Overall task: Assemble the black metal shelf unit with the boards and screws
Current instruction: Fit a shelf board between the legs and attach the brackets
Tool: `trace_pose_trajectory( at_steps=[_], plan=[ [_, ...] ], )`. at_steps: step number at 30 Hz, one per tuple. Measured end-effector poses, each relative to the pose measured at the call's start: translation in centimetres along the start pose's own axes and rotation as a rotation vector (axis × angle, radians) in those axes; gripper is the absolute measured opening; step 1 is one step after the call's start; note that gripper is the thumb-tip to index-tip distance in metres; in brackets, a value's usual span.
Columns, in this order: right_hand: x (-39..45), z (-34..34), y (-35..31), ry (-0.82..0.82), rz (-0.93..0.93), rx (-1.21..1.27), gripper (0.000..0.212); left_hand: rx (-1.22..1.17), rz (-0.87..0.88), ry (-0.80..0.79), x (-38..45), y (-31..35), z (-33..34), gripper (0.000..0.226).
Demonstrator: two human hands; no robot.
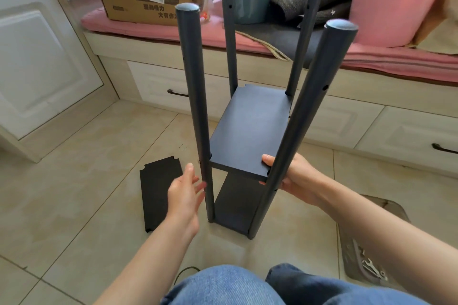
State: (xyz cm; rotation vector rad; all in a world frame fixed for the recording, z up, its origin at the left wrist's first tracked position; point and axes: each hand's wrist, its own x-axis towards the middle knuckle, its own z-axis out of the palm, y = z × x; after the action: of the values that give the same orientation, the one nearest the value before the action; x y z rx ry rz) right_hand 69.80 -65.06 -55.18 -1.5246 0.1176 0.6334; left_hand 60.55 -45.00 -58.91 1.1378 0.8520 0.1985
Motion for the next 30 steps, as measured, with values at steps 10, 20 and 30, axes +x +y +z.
trace_pose_trajectory(
  at_steps=[10, 20, 30],
  plan=[
    [-0.8, -0.6, -0.5, 0.053, -0.027, -0.184, 0.036, -0.031, -0.187, -0.457, -4.3, 0.5, 4.6, 0.025],
    [-4.2, -2.1, -2.2, 0.079, -0.149, -0.58, 0.033, -0.295, -0.212, -0.433, -3.6, -0.2, 6.4, 0.043],
    [-8.1, -0.3, -2.8, -0.03, -0.619, -0.804, 0.02, -0.349, -0.2, -0.465, -3.5, -0.5, 6.1, 0.023]
  ],
)
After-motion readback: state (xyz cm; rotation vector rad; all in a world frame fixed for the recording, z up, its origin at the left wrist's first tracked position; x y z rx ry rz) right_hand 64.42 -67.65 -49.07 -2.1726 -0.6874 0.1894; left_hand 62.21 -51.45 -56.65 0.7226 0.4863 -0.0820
